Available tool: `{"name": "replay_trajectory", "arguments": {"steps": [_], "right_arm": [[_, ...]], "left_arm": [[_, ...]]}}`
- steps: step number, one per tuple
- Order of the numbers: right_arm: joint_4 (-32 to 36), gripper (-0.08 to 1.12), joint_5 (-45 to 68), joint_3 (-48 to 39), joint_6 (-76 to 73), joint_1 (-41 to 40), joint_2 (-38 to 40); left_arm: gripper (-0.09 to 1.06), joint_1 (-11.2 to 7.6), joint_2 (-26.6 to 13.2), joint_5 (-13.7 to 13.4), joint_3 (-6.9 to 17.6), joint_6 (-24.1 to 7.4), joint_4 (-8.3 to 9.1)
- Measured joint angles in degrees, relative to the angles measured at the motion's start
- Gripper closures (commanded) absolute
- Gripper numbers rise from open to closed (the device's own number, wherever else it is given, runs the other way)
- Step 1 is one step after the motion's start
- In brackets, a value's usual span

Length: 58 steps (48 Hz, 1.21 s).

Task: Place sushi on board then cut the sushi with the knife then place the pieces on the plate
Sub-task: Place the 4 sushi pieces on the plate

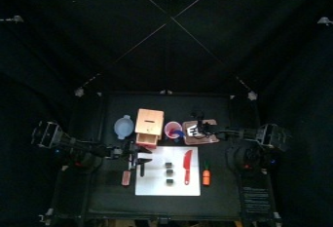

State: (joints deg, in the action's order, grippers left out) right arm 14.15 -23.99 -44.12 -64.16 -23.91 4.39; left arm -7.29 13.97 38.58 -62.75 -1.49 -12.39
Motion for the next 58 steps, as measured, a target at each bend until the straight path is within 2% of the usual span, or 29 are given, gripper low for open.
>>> {"name": "replay_trajectory", "arguments": {"steps": [6,11,25,35,50,58], "right_arm": [[1.0,0.24,-0.1,0.8,-0.4,0.1,-1.5],[1.1,0.15,-0.1,1.1,-0.4,0.2,-1.7],[1.2,0.15,-2.5,1.1,-0.4,0.2,-1.2],[0.7,0.14,-6.3,0.3,-0.4,2.5,4.3],[0.1,0.15,-8.6,-5.4,0.4,11.1,18.0],[1.8,0.15,-5.0,-7.3,3.0,22.1,23.2]], "left_arm": [[0.17,-0.79,0.0,0.0,-0.3,0.1,0.00],[0.17,-1.32,0.0,0.0,-0.8,0.2,0.00],[0.17,-1.49,0.0,0.0,-1.1,0.2,-0.62],[0.17,-1.49,0.0,0.0,-1.1,0.2,-1.14],[0.17,-1.58,-0.1,0.1,-1.1,0.2,-2.99],[0.17,-1.49,-0.2,0.0,-1.1,0.2,-4.39]]}}
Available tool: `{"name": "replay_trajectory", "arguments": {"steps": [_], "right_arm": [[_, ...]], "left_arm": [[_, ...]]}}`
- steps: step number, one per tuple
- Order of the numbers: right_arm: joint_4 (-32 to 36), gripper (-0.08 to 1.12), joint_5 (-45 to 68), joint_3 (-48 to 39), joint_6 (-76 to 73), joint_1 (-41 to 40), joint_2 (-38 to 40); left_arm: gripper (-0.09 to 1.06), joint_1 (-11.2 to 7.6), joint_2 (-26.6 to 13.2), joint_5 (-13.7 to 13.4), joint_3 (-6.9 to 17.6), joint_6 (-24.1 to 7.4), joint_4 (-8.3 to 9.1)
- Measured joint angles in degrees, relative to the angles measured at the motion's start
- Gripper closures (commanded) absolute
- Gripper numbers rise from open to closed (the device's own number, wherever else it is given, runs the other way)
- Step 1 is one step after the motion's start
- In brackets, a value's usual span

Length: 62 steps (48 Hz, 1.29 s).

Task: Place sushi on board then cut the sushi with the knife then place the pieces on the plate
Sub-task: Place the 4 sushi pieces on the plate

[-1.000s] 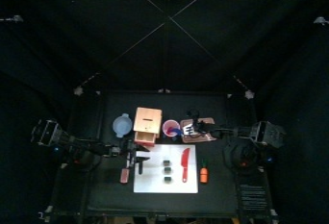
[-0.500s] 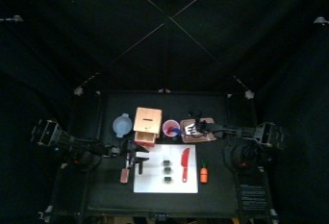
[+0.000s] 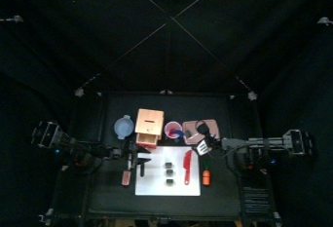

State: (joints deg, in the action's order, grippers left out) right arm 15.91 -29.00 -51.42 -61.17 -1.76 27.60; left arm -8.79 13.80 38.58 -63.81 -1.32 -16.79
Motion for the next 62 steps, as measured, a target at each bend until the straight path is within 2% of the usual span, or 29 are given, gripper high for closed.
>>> {"name": "replay_trajectory", "arguments": {"steps": [8,18,28,43,52,62], "right_arm": [[4.7,0.15,3.0,1.8,3.0,8.5,-1.4],[6.7,0.15,-0.3,10.4,10.0,9.7,-10.0],[0.0,0.15,-3.6,19.2,26.1,9.3,-19.2],[-16.0,0.15,-4.2,27.9,49.7,5.7,-30.9],[-18.2,0.15,-4.1,30.9,54.5,4.6,-35.9],[-18.1,0.15,-3.5,31.5,54.8,3.4,-37.5]], "left_arm": [[0.17,0.09,-0.2,0.0,0.0,-0.1,-0.97],[0.17,0.18,-0.4,0.0,0.0,-0.1,-0.97],[0.17,0.26,-0.4,0.0,0.2,-0.1,-0.97],[0.17,0.26,-0.4,0.0,0.4,0.0,-0.97],[0.17,0.18,-0.4,0.0,0.4,0.0,-1.05],[0.17,0.26,-0.4,0.0,0.4,0.0,-1.14]]}}
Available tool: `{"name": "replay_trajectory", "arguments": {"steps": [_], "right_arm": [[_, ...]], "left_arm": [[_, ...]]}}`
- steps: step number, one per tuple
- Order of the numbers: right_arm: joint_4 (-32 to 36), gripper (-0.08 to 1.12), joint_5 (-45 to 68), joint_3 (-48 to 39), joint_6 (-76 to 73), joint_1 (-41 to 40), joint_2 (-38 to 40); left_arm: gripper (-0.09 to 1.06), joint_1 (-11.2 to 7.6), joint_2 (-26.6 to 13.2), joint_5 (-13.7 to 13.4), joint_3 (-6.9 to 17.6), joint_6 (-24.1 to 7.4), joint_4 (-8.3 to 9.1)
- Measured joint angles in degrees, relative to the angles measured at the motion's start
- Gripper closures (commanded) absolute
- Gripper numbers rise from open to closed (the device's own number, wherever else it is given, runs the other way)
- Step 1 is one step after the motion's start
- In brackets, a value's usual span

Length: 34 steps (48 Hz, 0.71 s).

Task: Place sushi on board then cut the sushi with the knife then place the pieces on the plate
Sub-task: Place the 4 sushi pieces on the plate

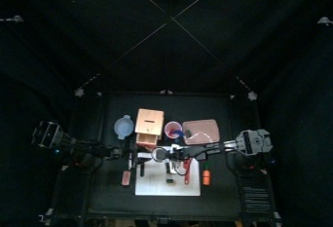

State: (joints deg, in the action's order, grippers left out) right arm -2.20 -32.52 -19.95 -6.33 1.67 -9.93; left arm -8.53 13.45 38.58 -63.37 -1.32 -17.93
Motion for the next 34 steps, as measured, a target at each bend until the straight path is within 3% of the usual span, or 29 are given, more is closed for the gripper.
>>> {"name": "replay_trajectory", "arguments": {"steps": [19,34], "right_arm": [[0.2,0.16,0.7,0.0,0.0,-0.5,-2.9],[-0.4,0.38,1.0,0.1,-0.3,-0.3,-4.0]], "left_arm": [[0.17,0.00,0.0,0.0,-0.4,0.1,-1.32],[0.17,0.00,-0.1,-0.4,-0.4,0.1,-1.67]]}}
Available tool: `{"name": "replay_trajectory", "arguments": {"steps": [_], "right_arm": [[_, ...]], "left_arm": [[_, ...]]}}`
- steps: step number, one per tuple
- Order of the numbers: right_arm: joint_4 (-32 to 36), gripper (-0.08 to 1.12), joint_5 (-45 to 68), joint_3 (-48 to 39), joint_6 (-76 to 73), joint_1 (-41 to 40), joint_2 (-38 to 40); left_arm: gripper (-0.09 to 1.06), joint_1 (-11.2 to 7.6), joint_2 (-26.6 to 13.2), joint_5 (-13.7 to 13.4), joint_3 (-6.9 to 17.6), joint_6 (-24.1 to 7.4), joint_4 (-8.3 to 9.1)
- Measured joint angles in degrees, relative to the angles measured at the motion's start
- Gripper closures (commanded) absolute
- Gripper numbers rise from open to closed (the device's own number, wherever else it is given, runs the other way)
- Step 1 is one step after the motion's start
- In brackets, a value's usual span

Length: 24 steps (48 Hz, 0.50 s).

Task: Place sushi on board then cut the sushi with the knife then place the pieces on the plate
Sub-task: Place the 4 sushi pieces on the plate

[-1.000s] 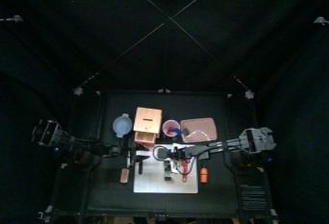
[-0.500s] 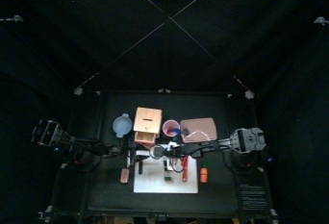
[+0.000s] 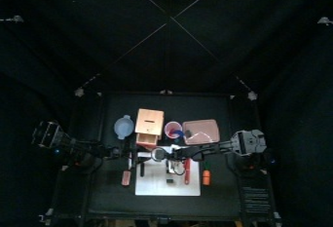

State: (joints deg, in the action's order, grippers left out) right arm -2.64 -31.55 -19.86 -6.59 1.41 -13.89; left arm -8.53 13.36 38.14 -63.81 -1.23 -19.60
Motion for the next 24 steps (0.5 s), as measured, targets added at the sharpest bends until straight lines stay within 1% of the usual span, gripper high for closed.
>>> {"name": "replay_trajectory", "arguments": {"steps": [5,14,20,24], "right_arm": [[0.0,0.43,0.4,0.0,-0.3,0.0,-0.3],[-0.1,0.44,0.4,-0.2,-0.8,-0.1,-0.2],[-1.3,0.44,-1.8,-2.3,-1.1,-0.1,2.0],[-2.3,0.44,-3.9,-4.0,-1.8,-0.1,5.0]], "left_arm": [[0.17,0.00,0.0,-0.3,0.0,0.0,-0.18],[0.18,0.00,0.0,-0.3,0.0,0.0,-0.62],[0.17,-0.09,0.1,-0.3,0.0,-0.1,-0.62],[0.18,-0.09,0.1,-0.4,0.0,-0.1,-0.62]]}}
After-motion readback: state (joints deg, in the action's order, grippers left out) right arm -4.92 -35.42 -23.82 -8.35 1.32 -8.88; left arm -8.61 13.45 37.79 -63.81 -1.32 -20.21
